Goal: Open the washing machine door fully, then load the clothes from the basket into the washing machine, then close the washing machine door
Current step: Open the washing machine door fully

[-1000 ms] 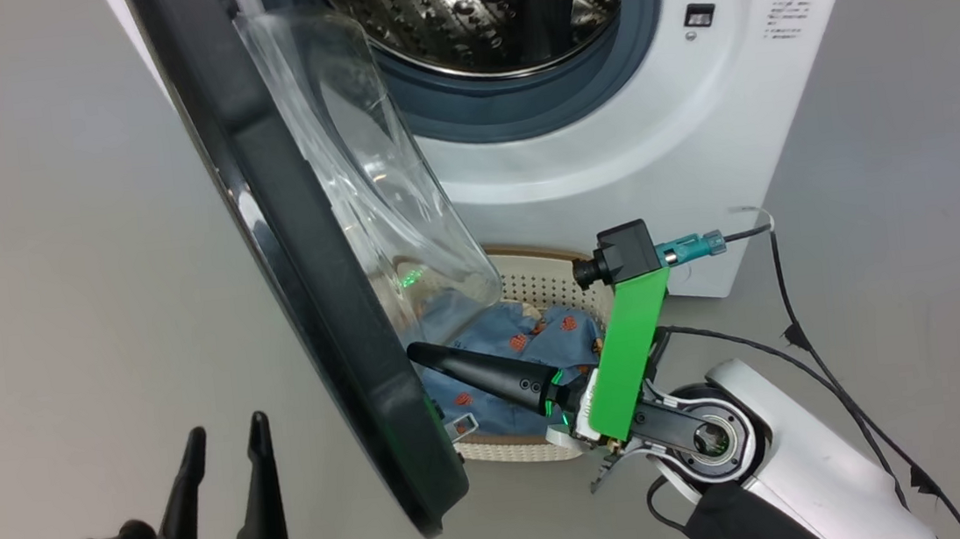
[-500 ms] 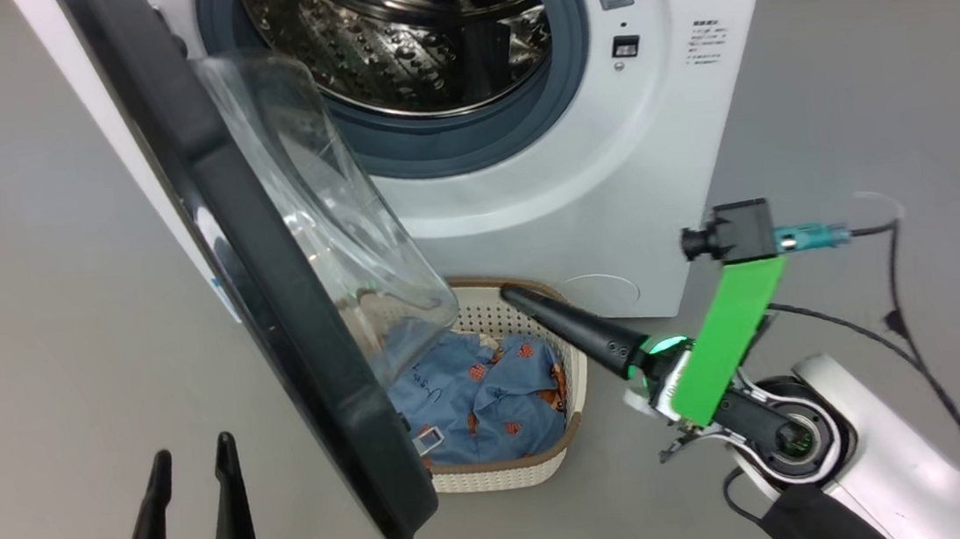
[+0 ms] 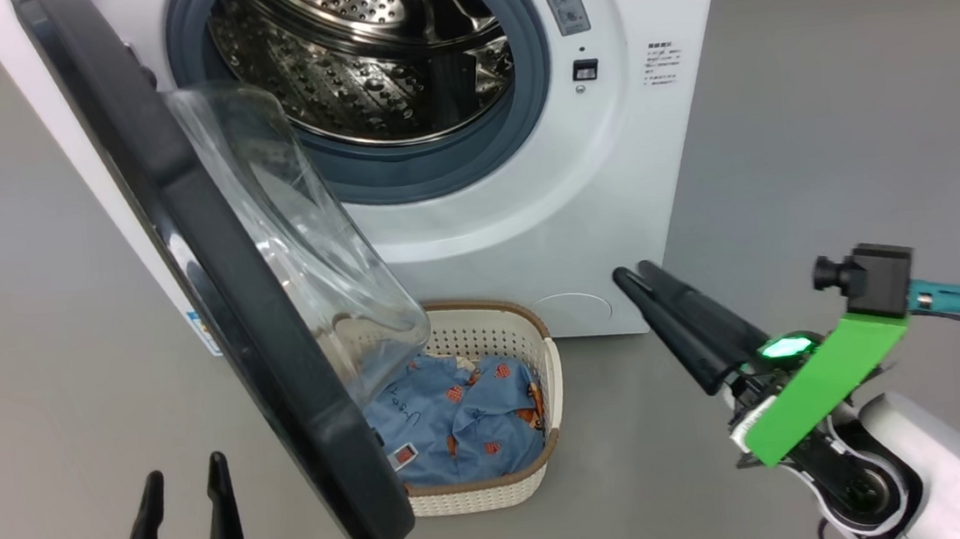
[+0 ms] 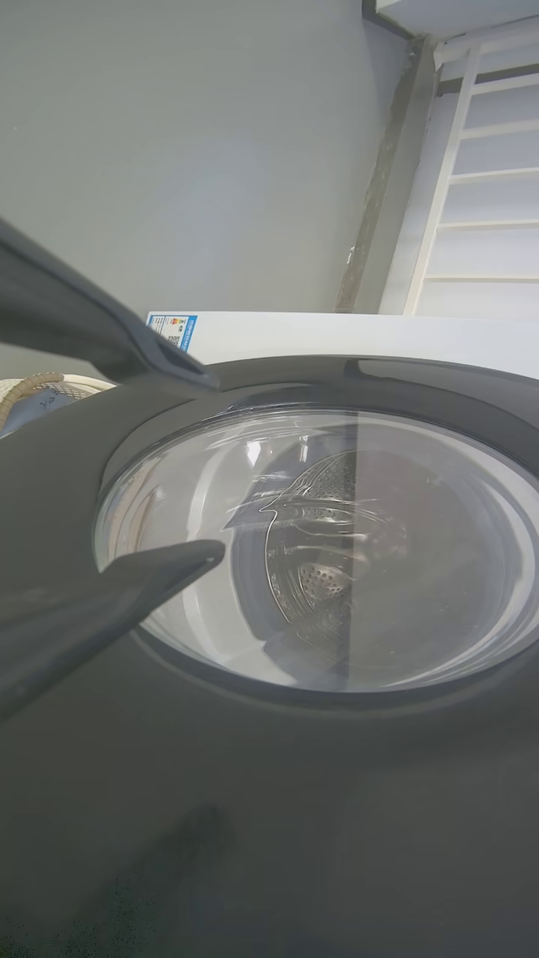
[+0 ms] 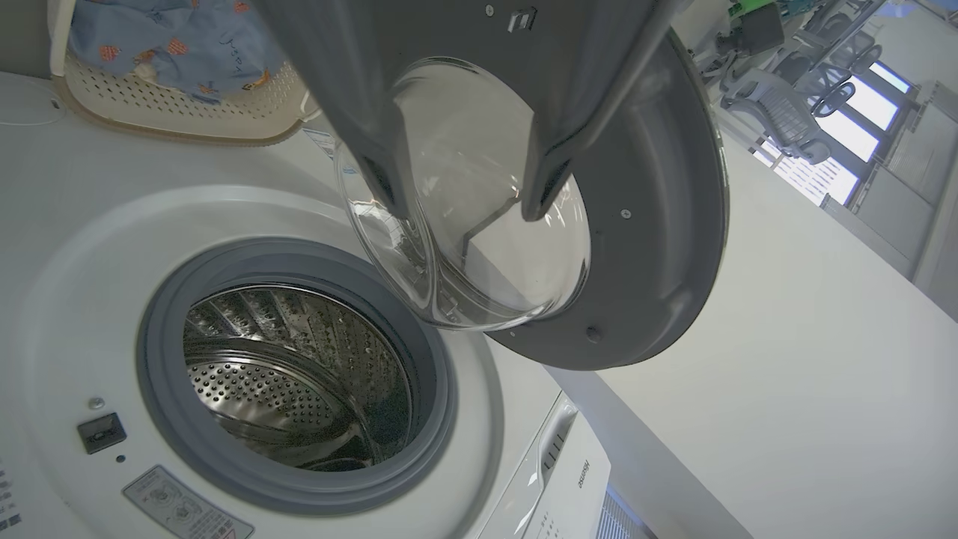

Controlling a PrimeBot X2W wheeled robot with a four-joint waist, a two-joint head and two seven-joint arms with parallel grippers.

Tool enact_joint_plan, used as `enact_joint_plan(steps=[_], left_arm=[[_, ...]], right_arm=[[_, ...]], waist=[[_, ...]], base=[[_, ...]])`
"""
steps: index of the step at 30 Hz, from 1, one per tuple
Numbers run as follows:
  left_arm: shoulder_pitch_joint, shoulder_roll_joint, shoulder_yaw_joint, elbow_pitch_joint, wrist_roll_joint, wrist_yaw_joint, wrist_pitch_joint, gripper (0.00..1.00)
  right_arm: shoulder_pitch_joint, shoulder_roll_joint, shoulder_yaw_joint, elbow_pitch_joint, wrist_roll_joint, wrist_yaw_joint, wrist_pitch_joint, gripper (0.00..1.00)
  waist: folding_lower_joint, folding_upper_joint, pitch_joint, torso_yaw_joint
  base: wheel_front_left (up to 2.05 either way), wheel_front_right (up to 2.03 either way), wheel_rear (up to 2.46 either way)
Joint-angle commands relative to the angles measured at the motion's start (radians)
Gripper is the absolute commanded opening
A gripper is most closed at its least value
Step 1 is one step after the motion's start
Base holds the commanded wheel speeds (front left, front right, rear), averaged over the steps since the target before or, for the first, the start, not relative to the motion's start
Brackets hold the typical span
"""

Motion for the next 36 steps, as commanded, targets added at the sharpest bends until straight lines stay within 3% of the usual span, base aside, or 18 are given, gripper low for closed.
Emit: enact_joint_plan(steps=[1,5,11,20,28,36], left_arm=[[-0.006,0.012,0.038,-0.022,0.008,-0.002,-0.006,1.0],[-0.004,0.013,0.045,-0.021,0.009,-0.002,-0.006,1.0],[-0.001,0.014,0.05,-0.022,0.01,-0.002,-0.006,1.0],[0.015,0.019,0.066,-0.024,0.009,-0.002,-0.006,1.0],[0.024,0.027,0.073,-0.024,0.008,-0.002,-0.006,1.0],[0.03,0.029,0.076,-0.026,0.007,-0.002,-0.006,1.0]], right_arm=[[0.011,-0.027,0.02,-0.021,-0.015,0.002,-0.05,1.0],[0.022,-0.088,0.041,0.007,-0.056,0.002,-0.132,1.0],[0.062,-0.11,-0.018,0.023,-0.093,0.002,-0.159,1.0],[0.238,-0.046,-0.284,0.003,-0.286,0.002,-0.16,1.0],[0.348,0.031,-0.425,-0.015,-0.401,0.002,-0.16,1.0],[0.428,0.095,-0.546,-0.017,-0.593,0.002,-0.16,1.0]], waist=[[-0.0001,0.0,-0.004,-0.008],[-0.0001,0.0,-0.005,-0.018],[-0.0001,0.0,-0.007,-0.03],[-0.0001,0.0,-0.026,-0.054],[-0.0001,0.0,-0.032,-0.085],[-0.0001,0.0,-0.035,-0.1]], base=[[0.0,0.0,0.0],[0.0,0.0,0.0],[0.0,0.0,0.0],[0.0,0.0,0.0],[0.0,0.0,0.0],[0.0,0.0,0.0]])
